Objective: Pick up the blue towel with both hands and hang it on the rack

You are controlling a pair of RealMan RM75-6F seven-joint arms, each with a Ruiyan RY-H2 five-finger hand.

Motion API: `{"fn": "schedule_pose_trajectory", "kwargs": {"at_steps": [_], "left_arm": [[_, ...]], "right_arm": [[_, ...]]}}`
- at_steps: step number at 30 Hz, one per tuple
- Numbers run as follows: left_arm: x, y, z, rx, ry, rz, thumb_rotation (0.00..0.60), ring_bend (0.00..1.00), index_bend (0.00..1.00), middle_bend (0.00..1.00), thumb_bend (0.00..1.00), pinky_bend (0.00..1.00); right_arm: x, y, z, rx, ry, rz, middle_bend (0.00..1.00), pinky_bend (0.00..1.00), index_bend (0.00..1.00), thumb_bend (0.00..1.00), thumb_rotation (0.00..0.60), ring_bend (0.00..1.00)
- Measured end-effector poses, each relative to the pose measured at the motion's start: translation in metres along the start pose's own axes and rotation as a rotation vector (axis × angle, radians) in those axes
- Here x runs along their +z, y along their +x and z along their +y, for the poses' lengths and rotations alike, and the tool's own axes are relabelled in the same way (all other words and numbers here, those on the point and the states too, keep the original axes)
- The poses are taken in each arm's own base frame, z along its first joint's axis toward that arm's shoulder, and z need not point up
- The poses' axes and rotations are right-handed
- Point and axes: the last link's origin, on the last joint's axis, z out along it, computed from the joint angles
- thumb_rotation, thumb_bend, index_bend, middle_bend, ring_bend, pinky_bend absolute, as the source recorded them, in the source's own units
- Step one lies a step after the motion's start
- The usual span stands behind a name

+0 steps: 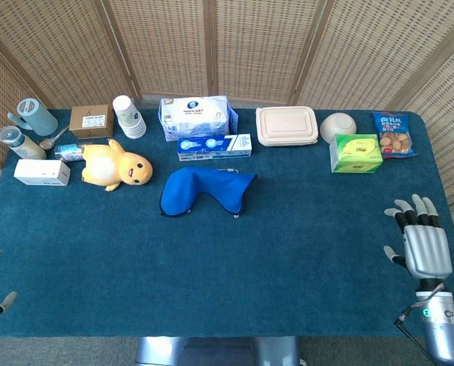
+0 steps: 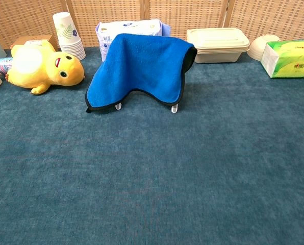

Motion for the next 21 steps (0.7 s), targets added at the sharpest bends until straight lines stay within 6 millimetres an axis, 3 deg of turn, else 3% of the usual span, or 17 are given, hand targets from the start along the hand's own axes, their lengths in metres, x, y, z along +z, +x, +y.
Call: {"fn": "schedule_pose_trajectory", "kwargs": {"at_steps": [21], "left_arm": [[0.011,0.002,0.025,-0.028,-0.064,-0.006,0.600,0.00,0.22,0.12,0.06,0.00]], "right_arm": [[-0.015,0.001,0.002,0.026,0.007,-0.004,0.20,0.00,0.30,0.16,0.600,0.02]]}}
